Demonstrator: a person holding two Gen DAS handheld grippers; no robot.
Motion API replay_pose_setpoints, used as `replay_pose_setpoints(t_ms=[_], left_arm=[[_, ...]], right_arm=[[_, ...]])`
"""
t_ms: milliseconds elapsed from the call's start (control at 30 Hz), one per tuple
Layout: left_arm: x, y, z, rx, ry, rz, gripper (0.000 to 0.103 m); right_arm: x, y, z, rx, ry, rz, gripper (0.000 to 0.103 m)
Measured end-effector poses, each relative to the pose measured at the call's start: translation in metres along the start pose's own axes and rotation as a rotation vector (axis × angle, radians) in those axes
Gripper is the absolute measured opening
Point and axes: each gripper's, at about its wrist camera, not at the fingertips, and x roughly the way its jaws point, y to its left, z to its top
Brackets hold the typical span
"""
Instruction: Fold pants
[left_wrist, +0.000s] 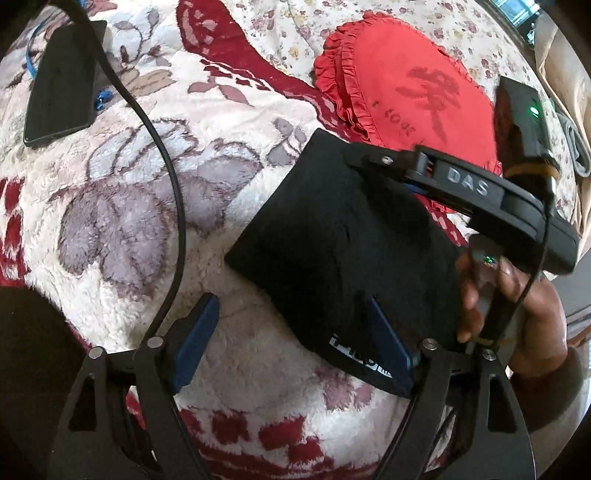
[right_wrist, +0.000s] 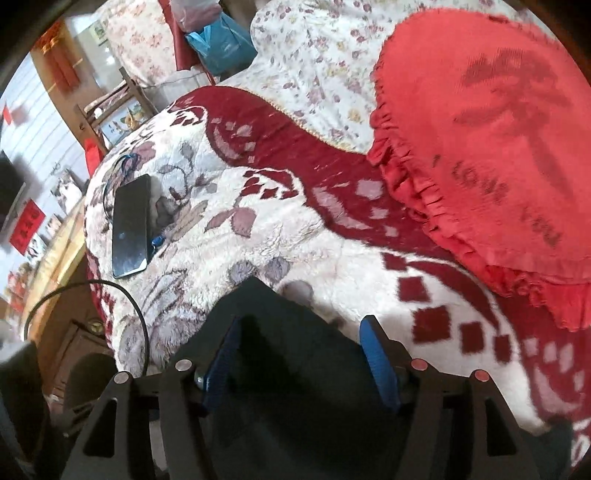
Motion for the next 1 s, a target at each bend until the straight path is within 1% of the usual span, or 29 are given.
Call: replay_pose_setpoints(t_ms=[133, 200, 233, 267, 333, 367, 400, 433, 467, 500, 533, 600, 667, 700, 733, 800, 833, 900, 967, 1000], left_arm=[[0.007, -0.007, 0.001, 0.004, -0.015, -0.005, 0.101], [0.009, -0.010, 0.002, 0.006, -0.019, 0.008, 0.102], [0.011, -0.012, 0.003, 0.008, -0.021, 0.019, 0.102], [0.013, -0.013, 0.004, 0.011, -0.021, 0.025, 0.102], [0.014, -0.016, 0.006, 0.027, -0.023, 0.021, 0.102], [0.015, -0.017, 0.008, 0.039, -0.026, -0.002, 0.101], [0.015, -0.018, 0.009, 0.043, -0.028, -0.024, 0.087], [0.014, -0.019, 0.010, 0.041, -0.027, -0.038, 0.077], [0.013, -0.019, 0.011, 0.041, -0.029, -0.048, 0.053], [0.012, -0.019, 0.011, 0.044, -0.032, -0.061, 0.036], [0.011, -0.020, 0.011, 0.048, -0.037, -0.069, 0.032], [0.003, -0.023, 0.012, 0.059, -0.068, -0.101, 0.020], [-0.013, -0.032, 0.012, 0.103, -0.122, -0.146, 0.019], [-0.020, -0.040, 0.013, 0.135, -0.147, -0.168, 0.019], [-0.029, -0.052, 0.011, 0.191, -0.180, -0.195, 0.019], [-0.038, -0.074, 0.007, 0.288, -0.218, -0.228, 0.019], [-0.041, -0.090, 0.001, 0.356, -0.225, -0.257, 0.019], [-0.039, -0.111, -0.009, 0.437, -0.207, -0.309, 0.019], [-0.031, -0.132, -0.024, 0.523, -0.166, -0.357, 0.019], [-0.025, -0.140, -0.032, 0.556, -0.149, -0.364, 0.019]], right_arm=[[0.014, -0.009, -0.003, 0.060, -0.001, 0.033, 0.064], [0.016, -0.011, -0.004, 0.072, -0.009, 0.050, 0.064], [0.016, -0.012, -0.004, 0.070, -0.017, 0.056, 0.056], [0.016, -0.011, -0.004, 0.064, -0.020, 0.070, 0.052], [0.015, -0.011, -0.003, 0.063, -0.024, 0.096, 0.039], [0.014, -0.010, -0.003, 0.060, -0.025, 0.099, 0.037], [0.012, -0.010, -0.003, 0.058, -0.029, 0.101, 0.034], [0.009, -0.011, -0.003, 0.060, -0.038, 0.108, 0.031], [0.006, -0.012, -0.003, 0.065, -0.044, 0.113, 0.030], [0.002, -0.015, -0.004, 0.085, -0.057, 0.133, 0.029], [-0.003, -0.017, -0.004, 0.101, -0.066, 0.147, 0.028], [-0.014, -0.019, -0.006, 0.118, -0.085, 0.159, 0.027], [-0.030, -0.018, -0.007, 0.118, -0.108, 0.164, 0.027], [-0.044, -0.018, -0.009, 0.119, -0.133, 0.160, 0.027], [-0.056, -0.020, -0.011, 0.126, -0.155, 0.158, 0.027], [-0.091, -0.031, -0.018, 0.174, -0.214, 0.149, 0.027], [-0.106, -0.037, -0.023, 0.195, -0.237, 0.141, 0.025], [-0.141, -0.051, -0.040, 0.232, -0.289, 0.102, 0.019], [-0.167, -0.069, -0.061, 0.285, -0.317, 0.049, 0.019], [-0.181, -0.083, -0.078, 0.345, -0.337, -0.017, 0.019]])
